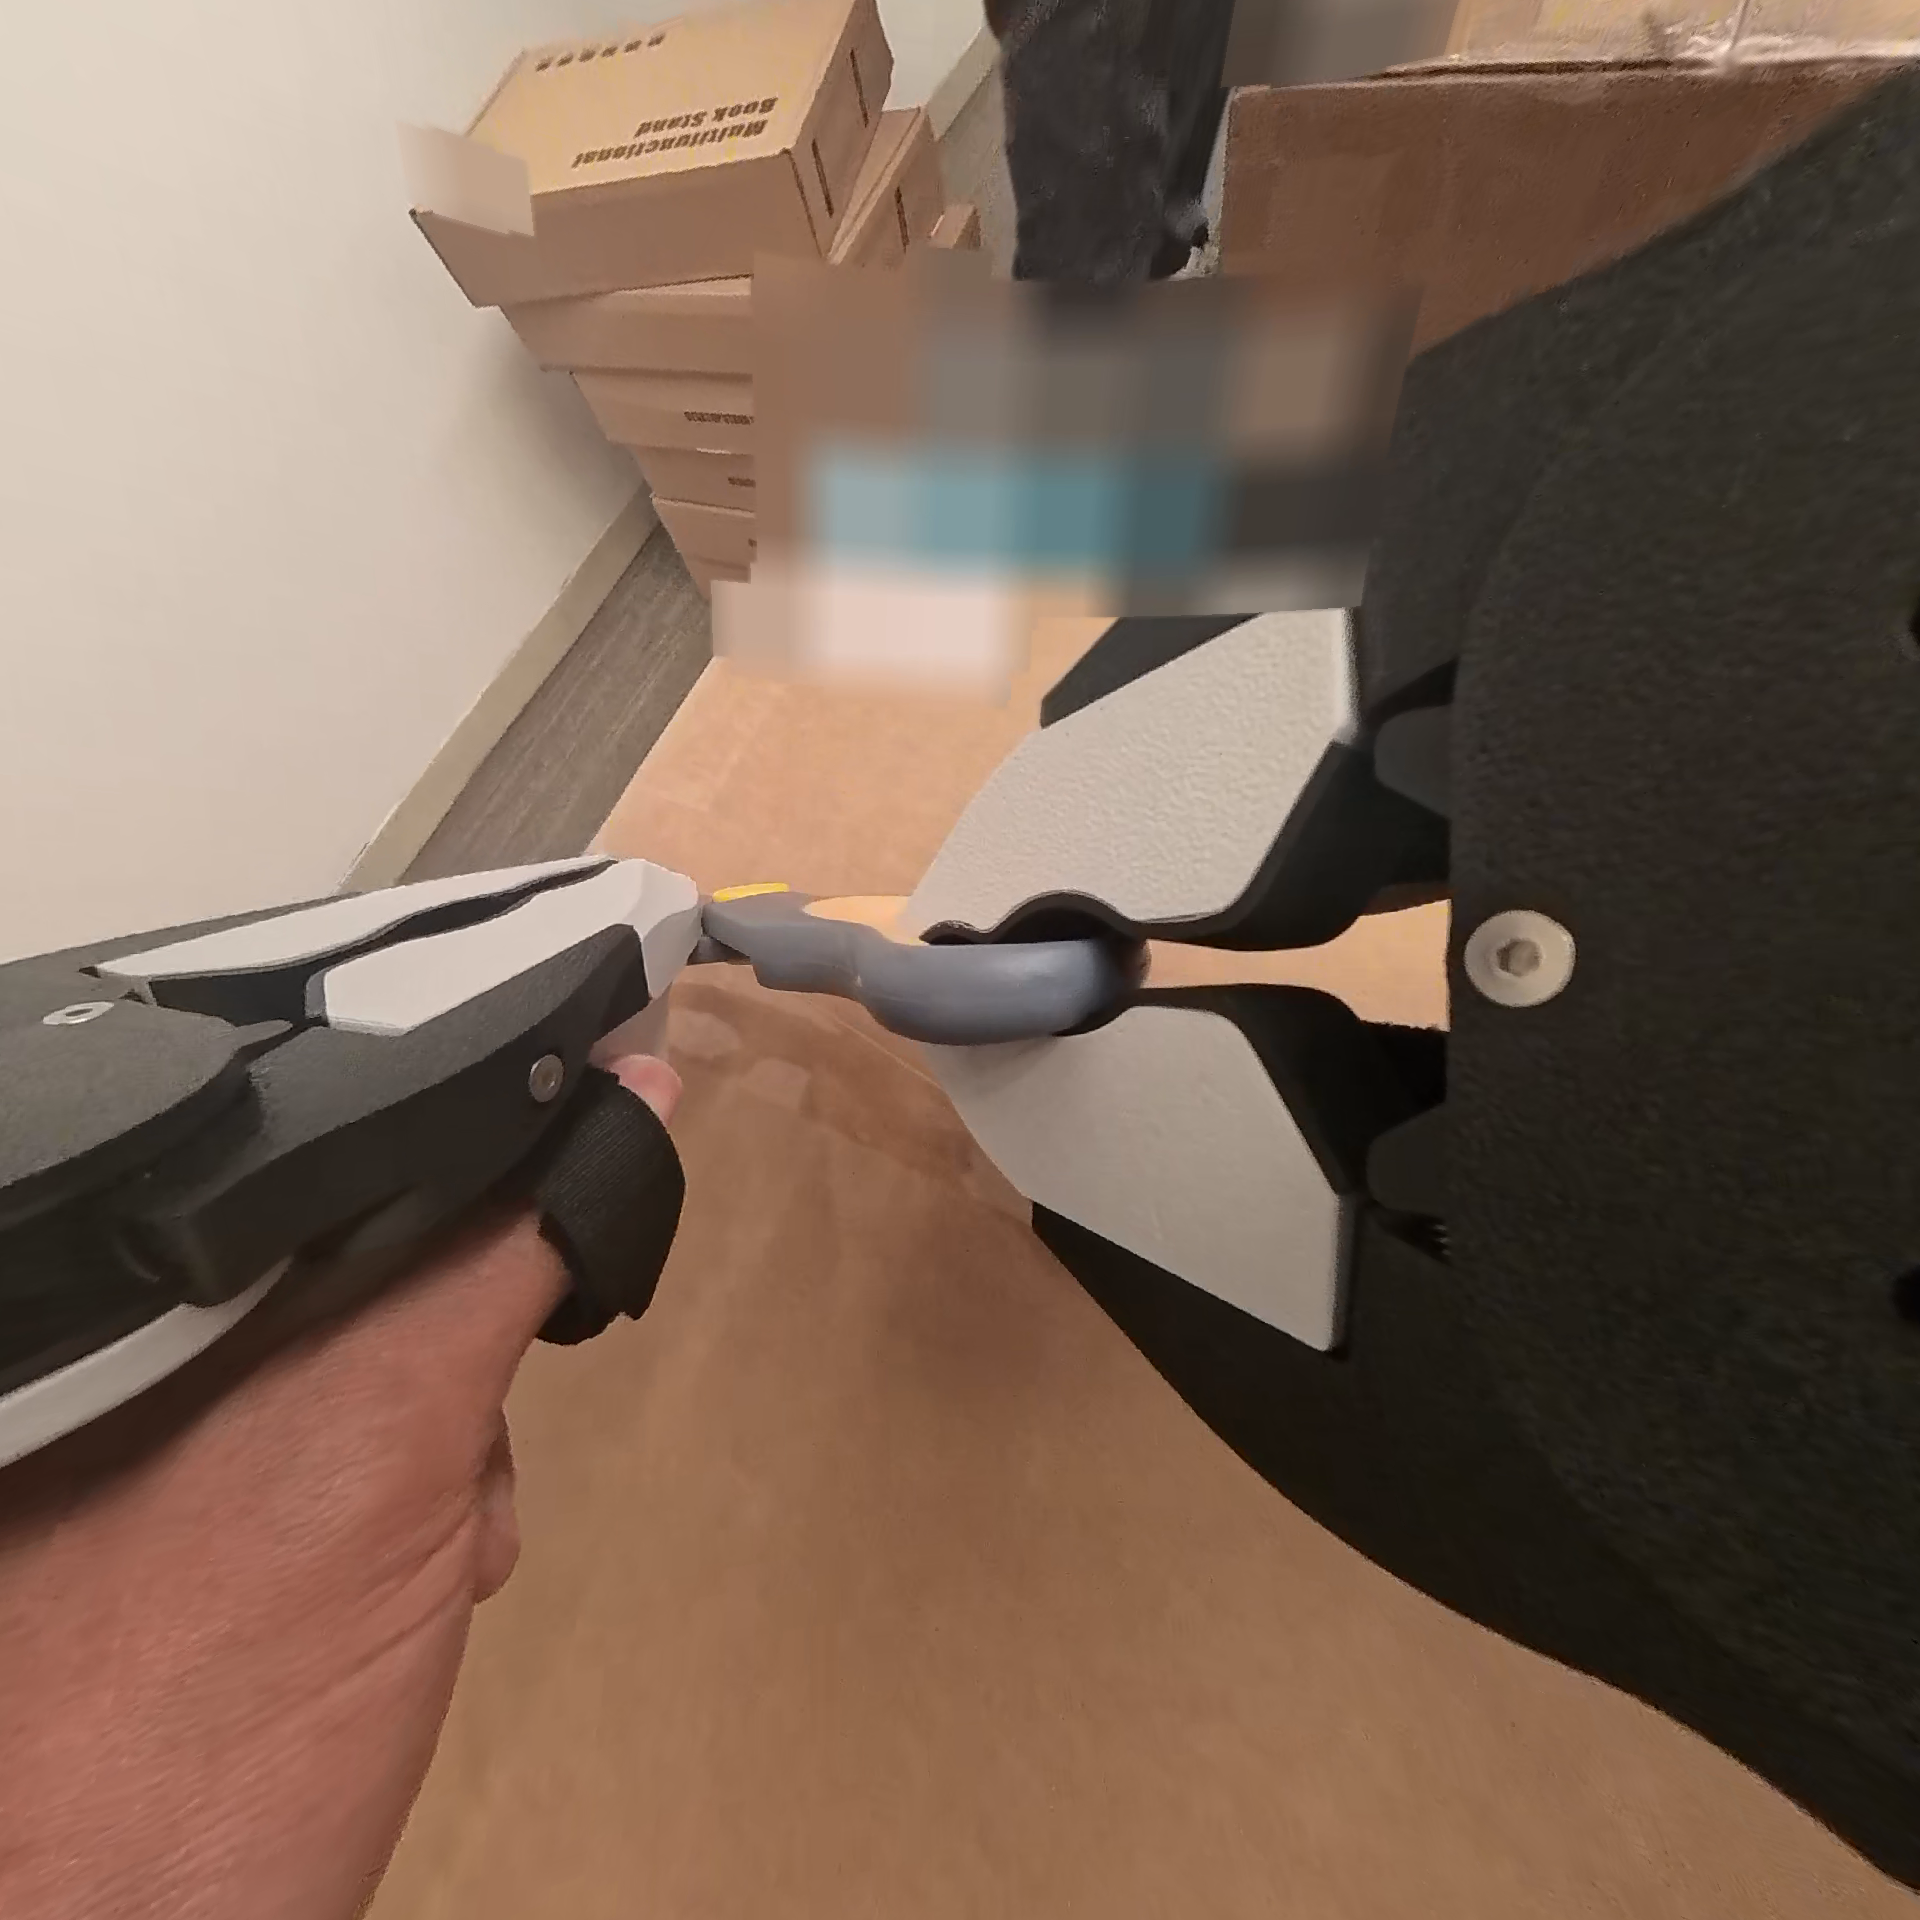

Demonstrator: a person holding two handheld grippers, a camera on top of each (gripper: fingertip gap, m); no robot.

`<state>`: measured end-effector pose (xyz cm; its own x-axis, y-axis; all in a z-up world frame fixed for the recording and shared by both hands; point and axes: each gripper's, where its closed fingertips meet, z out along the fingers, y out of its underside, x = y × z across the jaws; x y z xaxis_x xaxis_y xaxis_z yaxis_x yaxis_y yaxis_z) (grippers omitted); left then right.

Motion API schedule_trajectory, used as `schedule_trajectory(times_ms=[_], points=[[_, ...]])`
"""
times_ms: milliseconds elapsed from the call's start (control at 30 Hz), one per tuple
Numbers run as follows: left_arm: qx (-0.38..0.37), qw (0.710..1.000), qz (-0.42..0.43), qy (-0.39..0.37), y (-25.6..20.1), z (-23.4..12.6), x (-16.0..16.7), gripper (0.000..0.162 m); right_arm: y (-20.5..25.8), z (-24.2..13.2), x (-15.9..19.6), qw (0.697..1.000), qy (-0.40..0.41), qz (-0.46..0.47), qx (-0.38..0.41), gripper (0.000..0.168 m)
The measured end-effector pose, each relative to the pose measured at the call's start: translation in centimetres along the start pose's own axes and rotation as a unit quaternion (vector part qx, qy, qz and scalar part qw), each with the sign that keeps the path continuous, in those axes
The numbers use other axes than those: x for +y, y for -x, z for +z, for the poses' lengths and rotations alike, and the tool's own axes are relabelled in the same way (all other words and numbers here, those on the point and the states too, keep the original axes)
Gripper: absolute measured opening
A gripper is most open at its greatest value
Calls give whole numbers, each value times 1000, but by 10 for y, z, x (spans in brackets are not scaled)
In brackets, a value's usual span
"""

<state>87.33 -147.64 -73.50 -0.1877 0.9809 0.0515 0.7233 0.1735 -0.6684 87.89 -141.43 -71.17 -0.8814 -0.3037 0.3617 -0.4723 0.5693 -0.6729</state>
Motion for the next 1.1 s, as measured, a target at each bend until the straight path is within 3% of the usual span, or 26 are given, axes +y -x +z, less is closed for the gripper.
schedule_trajectory(times_ms=[1100], points=[[12,999,17,46,-86,-8,22,0,33,-66,54,1000,17,3,-1,0]])
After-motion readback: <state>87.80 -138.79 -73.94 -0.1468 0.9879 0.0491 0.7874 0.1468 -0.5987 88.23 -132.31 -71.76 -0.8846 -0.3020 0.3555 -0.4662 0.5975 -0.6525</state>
